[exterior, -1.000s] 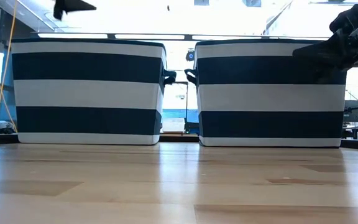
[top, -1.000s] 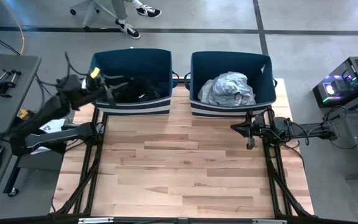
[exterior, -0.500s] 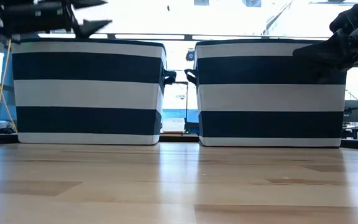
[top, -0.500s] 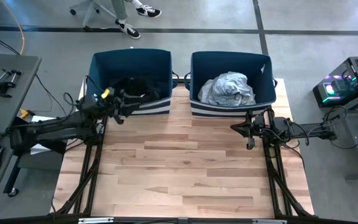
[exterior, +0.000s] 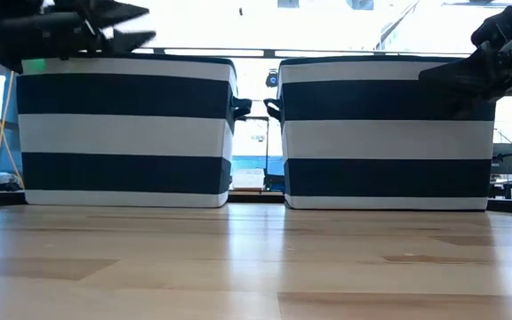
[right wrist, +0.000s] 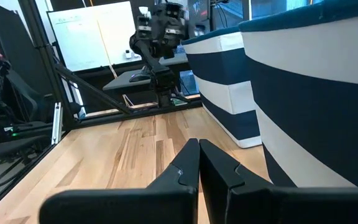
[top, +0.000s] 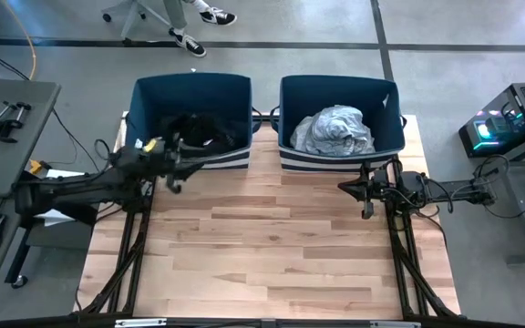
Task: Sort clothes
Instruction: Return to Home Position
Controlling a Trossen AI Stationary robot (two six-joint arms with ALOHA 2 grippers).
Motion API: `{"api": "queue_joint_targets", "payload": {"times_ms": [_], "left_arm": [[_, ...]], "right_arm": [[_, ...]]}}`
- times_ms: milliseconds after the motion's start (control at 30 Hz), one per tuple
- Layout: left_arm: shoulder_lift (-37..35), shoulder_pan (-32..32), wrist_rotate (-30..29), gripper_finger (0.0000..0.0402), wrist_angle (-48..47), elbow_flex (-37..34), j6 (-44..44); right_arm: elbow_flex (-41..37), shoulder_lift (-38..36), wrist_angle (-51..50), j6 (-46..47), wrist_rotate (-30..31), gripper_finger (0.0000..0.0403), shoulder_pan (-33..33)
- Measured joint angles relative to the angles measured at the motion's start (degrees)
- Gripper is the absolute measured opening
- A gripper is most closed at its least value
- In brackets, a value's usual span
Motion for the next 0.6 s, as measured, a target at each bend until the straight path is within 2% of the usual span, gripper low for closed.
{"api": "queue_joint_targets", "payload": {"times_ms": [100,167,300,400,600], "left_arm": [[-2.9,-3.8,1.0,0.0193,9.2,0.5,5.2],[-5.3,-6.3,0.8,0.0193,10.2,0.5,5.3],[-8.9,-11.0,0.4,0.0193,4.8,0.3,5.8],[-11.2,-13.2,-0.7,0.0193,0.9,0.4,9.9],[-18.0,-14.9,-6.7,0.0193,-13.6,0.3,12.9]], "right_arm": [[0.0,0.0,0.0,0.0,0.0,0.0000,0.0],[0.0,0.0,0.0,0.0,0.0,0.0000,0.0],[0.0,0.0,0.0,0.0,0.0,0.0000,0.0],[0.0,0.0,0.0,0.0,0.0,0.0000,0.0],[0.0,0.0,0.0,0.0,0.0,0.0000,0.0]]}}
